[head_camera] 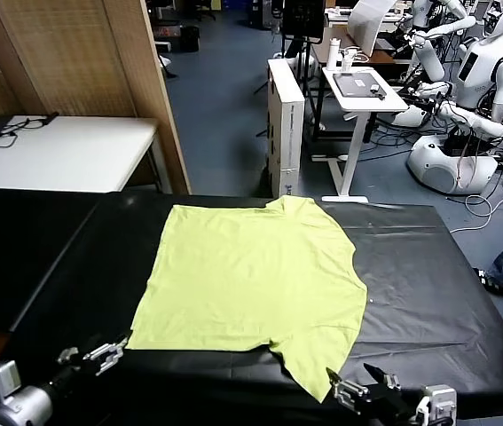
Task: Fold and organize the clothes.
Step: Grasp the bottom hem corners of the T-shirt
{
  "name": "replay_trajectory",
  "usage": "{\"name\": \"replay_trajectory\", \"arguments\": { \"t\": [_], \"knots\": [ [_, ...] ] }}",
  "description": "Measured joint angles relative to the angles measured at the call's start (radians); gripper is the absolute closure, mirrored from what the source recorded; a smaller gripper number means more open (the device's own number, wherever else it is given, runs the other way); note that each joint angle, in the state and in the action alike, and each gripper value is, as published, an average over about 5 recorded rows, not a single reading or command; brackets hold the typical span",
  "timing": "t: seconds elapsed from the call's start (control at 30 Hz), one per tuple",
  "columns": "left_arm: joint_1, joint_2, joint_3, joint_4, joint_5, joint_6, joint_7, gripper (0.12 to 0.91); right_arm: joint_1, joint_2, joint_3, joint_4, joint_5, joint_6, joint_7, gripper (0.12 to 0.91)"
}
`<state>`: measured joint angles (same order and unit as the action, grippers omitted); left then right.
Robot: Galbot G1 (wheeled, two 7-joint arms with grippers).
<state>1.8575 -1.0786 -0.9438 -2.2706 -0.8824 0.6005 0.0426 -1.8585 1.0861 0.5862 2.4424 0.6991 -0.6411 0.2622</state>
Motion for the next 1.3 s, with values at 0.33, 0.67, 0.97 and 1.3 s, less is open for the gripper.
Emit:
{"name": "replay_trajectory", "arguments": {
  "t": [0.33, 0.67, 0.97, 1.3],
  "knots": [
    [-0.032, -0.023, 0.057, 0.031, 0.031, 0.000, -0.004, 0.123, 0.026, 0.018, -0.029, -0.029, -0.018, -0.001, -0.001, 0.118],
    [-0.039, -0.033, 0.089, 0.044, 0.047, -0.002, -0.005, 0.123, 0.057, 0.029, -0.081, -0.062, -0.047, 0.003, -0.003, 0.118],
    [-0.054, -0.045, 0.109, 0.070, 0.063, -0.018, -0.008, 0.123, 0.073, 0.032, -0.106, -0.084, -0.056, 0.006, -0.005, 0.118],
    [-0.051, -0.052, 0.111, 0.085, 0.081, -0.027, -0.011, 0.228, 0.076, 0.041, -0.132, -0.097, -0.078, 0.009, -0.005, 0.124]
  ]
}}
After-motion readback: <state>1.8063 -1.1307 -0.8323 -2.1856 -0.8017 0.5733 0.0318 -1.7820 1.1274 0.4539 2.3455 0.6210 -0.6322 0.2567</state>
